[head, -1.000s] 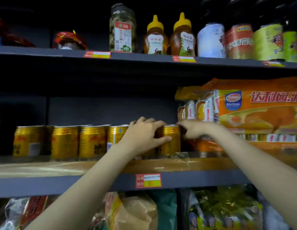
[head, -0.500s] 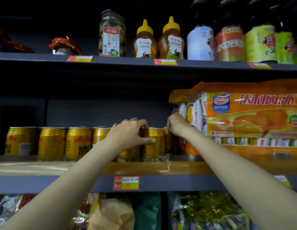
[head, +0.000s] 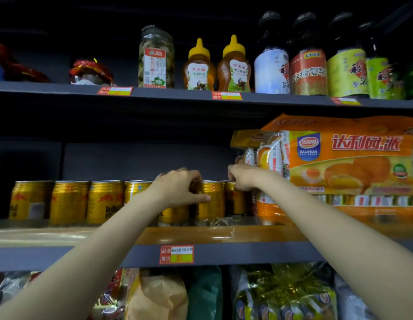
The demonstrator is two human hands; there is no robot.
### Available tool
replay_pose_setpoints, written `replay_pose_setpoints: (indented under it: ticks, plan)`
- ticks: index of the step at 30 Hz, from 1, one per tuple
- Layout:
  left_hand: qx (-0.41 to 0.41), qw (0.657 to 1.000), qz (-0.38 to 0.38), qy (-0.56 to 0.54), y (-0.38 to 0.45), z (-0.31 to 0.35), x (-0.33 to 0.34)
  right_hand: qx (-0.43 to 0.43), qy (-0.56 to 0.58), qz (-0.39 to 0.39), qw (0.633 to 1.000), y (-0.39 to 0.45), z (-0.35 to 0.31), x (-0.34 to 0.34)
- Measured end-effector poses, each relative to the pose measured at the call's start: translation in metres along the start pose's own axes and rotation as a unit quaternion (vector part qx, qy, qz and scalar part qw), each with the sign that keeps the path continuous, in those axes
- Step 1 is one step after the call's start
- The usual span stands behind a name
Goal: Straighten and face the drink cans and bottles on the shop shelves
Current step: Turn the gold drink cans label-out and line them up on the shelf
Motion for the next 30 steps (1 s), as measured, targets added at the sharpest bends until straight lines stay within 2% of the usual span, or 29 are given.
replay_pose_setpoints:
  ticks: [5, 8, 13, 17, 20, 25, 30]
  plan:
    - [0.015, 1.0, -0.015, 0.008, 0.006, 0.005, 0.001, -0.002, 0.009, -0.025, 1.0, -0.001, -0.006, 0.011]
    - [0.028, 0.999, -0.028, 0.007, 0.006, 0.005, 0.003, -0.005, 0.035, -0.007, 0.999, -0.016, -0.007, 0.01]
    - [0.037, 0.999, -0.024, 0.008, 0.005, 0.009, 0.0, -0.053, 0.089, 0.003, 0.995, -0.06, 0.016, -0.015]
    - [0.05, 0.997, -0.02, 0.061, 0.019, 0.021, -0.004, -0.113, 0.099, 0.036, 0.988, -0.073, 0.042, -0.021]
    - [0.031, 0.994, -0.061, 0.08, 0.03, 0.033, 0.009, -0.118, 0.072, 0.032, 0.99, -0.062, 0.043, -0.004]
    - [-0.006, 0.994, -0.057, 0.09, 0.037, 0.027, 0.013, -0.097, 0.066, 0.05, 0.992, -0.038, 0.036, 0.003]
    - [0.004, 0.993, -0.047, 0.108, 0.034, 0.029, 0.014, -0.083, -0.048, 0.108, 0.99, -0.026, 0.027, 0.013]
Point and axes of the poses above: each hand's wrist, its own y-axis towards the middle knuckle, its own x-axis out of the palm, z = x × y, the point moved 5 cm from there along y, towards the middle knuckle, and after that the axes turned 13 degrees about x, right-handed, at the moved point
